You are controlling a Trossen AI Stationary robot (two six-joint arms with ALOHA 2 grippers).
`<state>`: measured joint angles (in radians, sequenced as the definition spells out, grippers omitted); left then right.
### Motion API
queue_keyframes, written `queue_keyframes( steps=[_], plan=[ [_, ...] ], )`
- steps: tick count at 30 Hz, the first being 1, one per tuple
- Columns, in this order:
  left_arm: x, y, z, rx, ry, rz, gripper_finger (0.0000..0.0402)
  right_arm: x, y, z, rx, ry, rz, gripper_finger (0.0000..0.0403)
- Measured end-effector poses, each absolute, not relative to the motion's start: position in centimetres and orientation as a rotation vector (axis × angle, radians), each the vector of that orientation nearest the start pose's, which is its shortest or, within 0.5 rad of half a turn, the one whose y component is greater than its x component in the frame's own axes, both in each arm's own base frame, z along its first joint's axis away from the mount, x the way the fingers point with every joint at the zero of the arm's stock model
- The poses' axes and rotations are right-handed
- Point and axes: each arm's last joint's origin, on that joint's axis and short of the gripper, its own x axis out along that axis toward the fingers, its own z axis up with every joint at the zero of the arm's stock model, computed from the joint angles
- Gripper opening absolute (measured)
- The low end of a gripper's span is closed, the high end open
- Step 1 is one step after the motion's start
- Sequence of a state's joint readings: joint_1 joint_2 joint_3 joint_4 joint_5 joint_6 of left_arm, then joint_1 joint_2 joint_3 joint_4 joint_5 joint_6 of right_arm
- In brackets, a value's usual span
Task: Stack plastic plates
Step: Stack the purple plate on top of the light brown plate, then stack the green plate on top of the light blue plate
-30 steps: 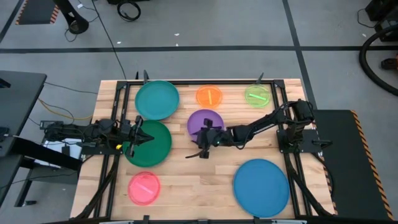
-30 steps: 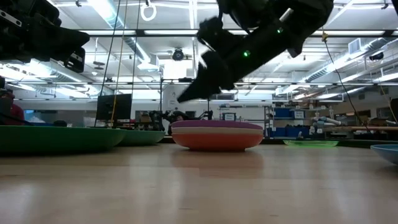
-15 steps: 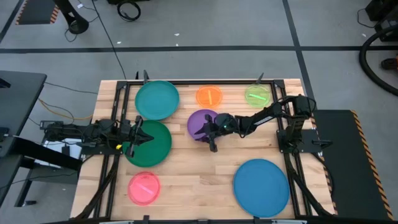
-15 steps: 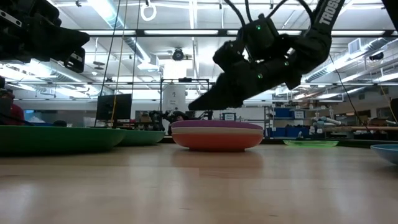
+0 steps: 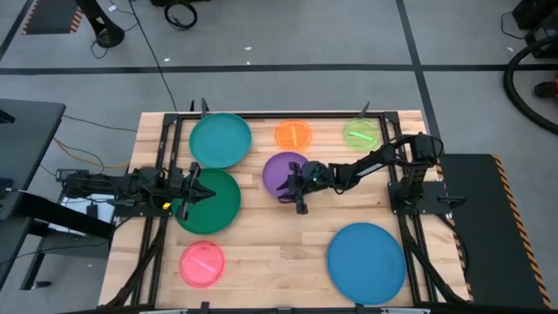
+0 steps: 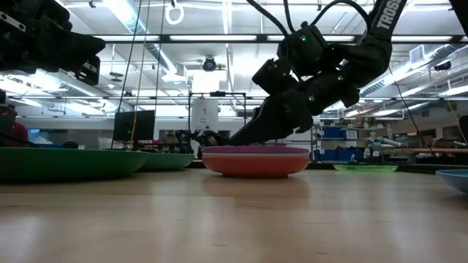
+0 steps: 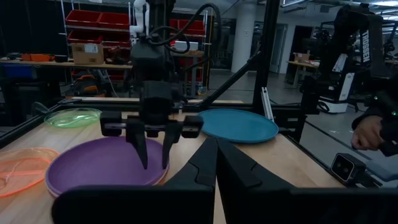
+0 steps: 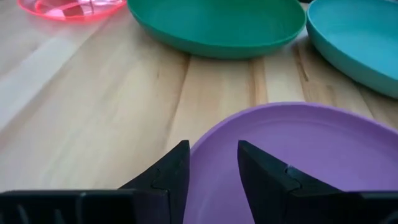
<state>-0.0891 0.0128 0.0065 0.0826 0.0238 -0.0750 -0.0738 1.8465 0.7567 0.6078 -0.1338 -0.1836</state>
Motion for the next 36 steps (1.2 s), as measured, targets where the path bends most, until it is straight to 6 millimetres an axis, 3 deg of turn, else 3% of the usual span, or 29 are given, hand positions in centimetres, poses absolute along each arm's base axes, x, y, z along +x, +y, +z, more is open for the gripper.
queue_keyframes(
  steps=[6, 13, 17, 26, 31, 36],
  plan=[
    [9.7, -0.9, 17.3, -0.077, -0.072, -0.116, 0.0014, 34.4, -1.9, 12.6, -0.135, 0.452, 0.107, 0.0142],
    [9.7, -0.9, 17.3, -0.077, -0.073, -0.116, 0.0013, 34.3, -0.6, 15.4, -0.160, 0.348, 0.086, 0.0142],
    [9.7, -0.9, 17.3, -0.077, -0.073, -0.116, 0.0013, 34.1, 1.6, 17.0, -0.204, 0.406, 0.014, 0.0142],
    [9.7, -0.9, 17.3, -0.077, -0.072, -0.116, 0.0014, 35.2, 8.2, 20.5, -0.319, 0.710, -0.060, 0.0145],
    [9.7, -0.9, 17.3, -0.077, -0.074, -0.116, 0.0014, 34.9, 9.8, 22.5, -0.324, 0.794, -0.113, 0.0152],
    [9.7, -0.9, 17.2, -0.077, -0.068, -0.116, 0.0014, 34.7, 10.7, 23.1, -0.279, 0.825, -0.065, 0.0196]
  ],
)
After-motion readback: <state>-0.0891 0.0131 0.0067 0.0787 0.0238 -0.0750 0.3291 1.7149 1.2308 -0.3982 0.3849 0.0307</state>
